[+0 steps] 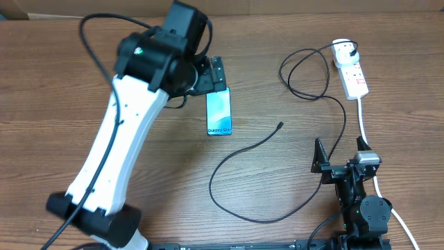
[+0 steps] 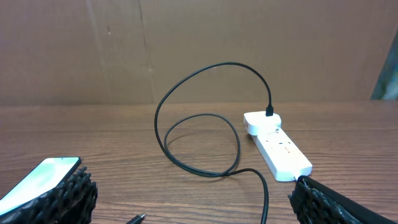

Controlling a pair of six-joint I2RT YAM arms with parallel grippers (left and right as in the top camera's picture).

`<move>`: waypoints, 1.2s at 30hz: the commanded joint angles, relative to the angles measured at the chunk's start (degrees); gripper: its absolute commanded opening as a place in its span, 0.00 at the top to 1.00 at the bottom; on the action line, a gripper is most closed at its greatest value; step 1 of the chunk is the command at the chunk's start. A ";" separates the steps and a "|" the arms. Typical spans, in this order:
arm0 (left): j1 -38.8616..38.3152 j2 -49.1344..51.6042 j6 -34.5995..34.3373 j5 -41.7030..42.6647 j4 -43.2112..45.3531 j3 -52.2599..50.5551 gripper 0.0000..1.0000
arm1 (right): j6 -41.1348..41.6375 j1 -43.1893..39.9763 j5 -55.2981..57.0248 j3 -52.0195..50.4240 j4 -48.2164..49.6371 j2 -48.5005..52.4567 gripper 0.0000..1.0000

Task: Plug charger to phone and switch on socket
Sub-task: 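Move the left gripper over the phone and lower onto it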

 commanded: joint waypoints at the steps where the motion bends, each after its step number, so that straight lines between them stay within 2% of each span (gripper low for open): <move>1: -0.94 4.00 -4.59 -0.35 0.09 1.31 0.00 | -0.28 0.20 0.35 -0.59 0.33 -0.50 0.00; 12: -3.10 16.90 -5.40 -5.99 1.27 1.31 0.00 | -0.28 0.20 0.35 -0.59 0.33 -0.50 0.00; 20: -2.97 24.00 -5.22 -2.25 2.25 1.29 0.00 | -0.28 0.20 0.35 -0.59 0.33 -0.50 0.00; 25: -2.99 28.04 0.50 -1.42 4.31 1.29 0.00 | -0.28 0.20 0.35 -0.59 0.33 -0.50 0.00; 36: -3.04 34.12 1.46 -0.83 8.61 1.29 0.00 | -0.28 0.20 0.33 -0.59 0.33 -0.50 0.00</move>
